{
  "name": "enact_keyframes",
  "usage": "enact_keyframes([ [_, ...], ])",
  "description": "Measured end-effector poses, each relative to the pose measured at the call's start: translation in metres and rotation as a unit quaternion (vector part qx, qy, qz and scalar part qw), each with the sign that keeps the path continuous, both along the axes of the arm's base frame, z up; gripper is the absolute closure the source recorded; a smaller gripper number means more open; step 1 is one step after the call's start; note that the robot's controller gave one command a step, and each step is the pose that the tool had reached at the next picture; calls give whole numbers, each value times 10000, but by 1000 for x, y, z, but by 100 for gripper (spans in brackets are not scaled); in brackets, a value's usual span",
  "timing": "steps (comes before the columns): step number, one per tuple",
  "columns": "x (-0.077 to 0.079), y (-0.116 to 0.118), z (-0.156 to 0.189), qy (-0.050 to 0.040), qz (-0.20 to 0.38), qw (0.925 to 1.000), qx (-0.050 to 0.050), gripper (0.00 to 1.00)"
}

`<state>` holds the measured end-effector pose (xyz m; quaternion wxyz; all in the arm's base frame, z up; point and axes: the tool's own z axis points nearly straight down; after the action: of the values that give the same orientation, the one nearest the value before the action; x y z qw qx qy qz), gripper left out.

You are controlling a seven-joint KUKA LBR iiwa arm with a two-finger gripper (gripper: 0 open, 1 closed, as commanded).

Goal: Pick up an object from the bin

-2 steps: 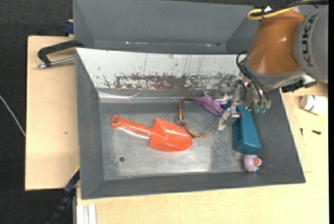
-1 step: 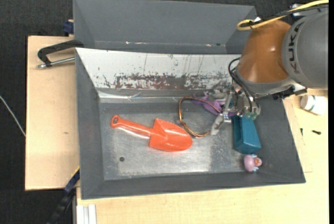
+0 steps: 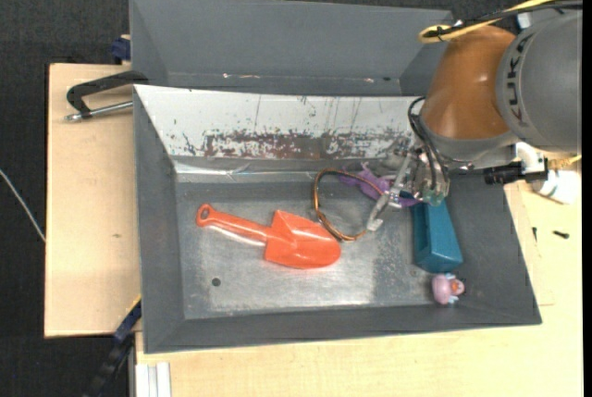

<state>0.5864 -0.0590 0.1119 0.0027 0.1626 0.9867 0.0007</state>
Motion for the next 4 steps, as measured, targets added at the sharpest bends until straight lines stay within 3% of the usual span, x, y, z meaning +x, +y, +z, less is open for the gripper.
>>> enact_keyframes([
  [1,16,-5,-38,3,-184,9998,1,0],
  [2,5,-5,-35,-42,-1063,9943,19,100],
  [4,4,-5,-32,-8,-1059,9944,13,100],
])
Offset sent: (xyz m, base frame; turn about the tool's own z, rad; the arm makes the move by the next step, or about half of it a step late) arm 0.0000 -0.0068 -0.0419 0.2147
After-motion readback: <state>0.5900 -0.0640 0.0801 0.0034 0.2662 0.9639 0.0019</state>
